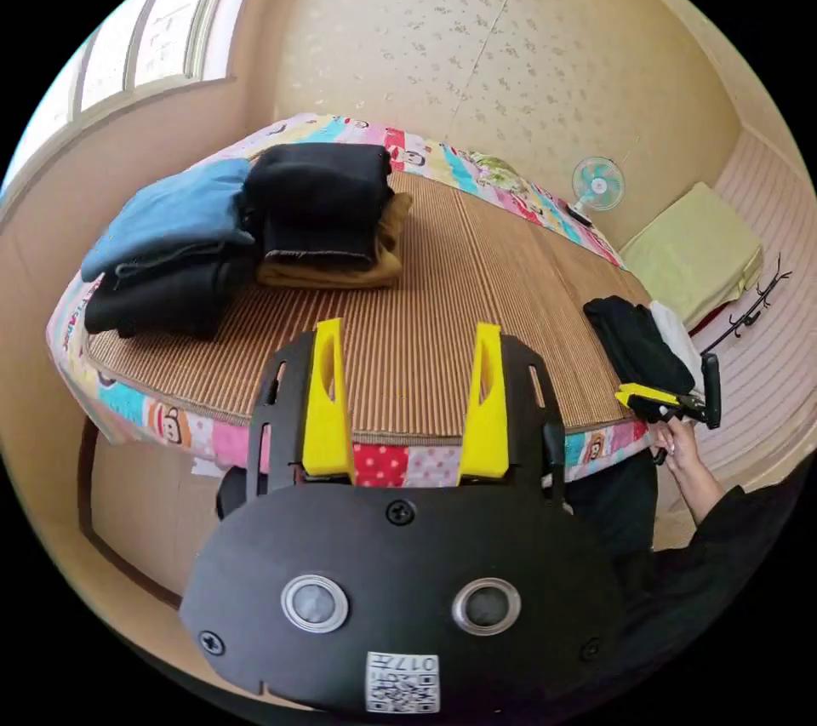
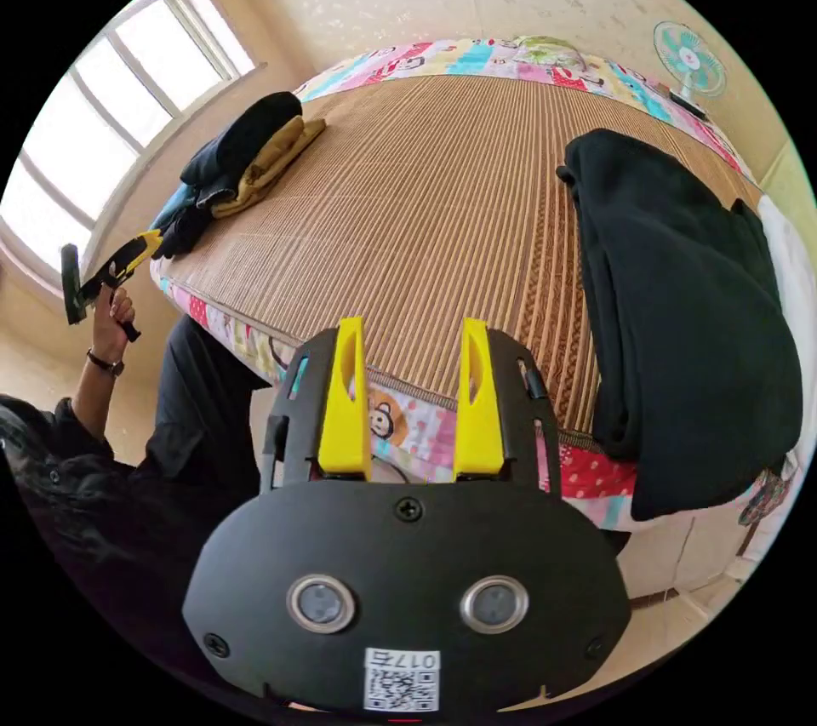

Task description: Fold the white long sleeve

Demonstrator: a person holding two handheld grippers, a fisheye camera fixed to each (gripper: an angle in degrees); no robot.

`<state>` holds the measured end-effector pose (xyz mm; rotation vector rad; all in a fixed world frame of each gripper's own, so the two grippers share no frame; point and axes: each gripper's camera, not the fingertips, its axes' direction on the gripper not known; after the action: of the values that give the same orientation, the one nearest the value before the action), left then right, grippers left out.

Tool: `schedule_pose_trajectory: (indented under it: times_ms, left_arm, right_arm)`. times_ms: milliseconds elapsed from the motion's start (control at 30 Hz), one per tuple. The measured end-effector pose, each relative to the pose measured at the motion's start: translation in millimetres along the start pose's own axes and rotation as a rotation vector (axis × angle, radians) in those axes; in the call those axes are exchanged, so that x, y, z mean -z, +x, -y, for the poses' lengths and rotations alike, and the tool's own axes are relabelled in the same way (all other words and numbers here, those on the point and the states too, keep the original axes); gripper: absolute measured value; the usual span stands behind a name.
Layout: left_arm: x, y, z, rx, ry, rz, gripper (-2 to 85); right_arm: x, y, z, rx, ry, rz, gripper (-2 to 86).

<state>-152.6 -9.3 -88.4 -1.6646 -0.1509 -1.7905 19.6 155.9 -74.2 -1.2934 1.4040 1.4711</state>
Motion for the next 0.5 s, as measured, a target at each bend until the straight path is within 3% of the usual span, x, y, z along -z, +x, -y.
schedule_pose_trajectory:
  times_ms: [133,267,367,500]
  left_arm:
    - [-109,49,50,-0.107,-0.125,0.027,24.9]
    - [-210,68,50,-0.075,-0.323,0.162,28.2]
    - [-218,79,24,-0.13,-0.229,0.288,28.0]
    - [-219,67,16,-0.092,-0.231,0.276,28.3]
  right_arm:
    - [-59,-8,58,-0.081,-0.01,-0.027,23.0]
    - [-124,-27,96,-0.164,-0.066,-0.236,25.9]
    - [-149,-54,84,-0.158,0.042,-0.362,25.7]
    - [-159,-61,74,-0.169,0.075,-0.345,25.5]
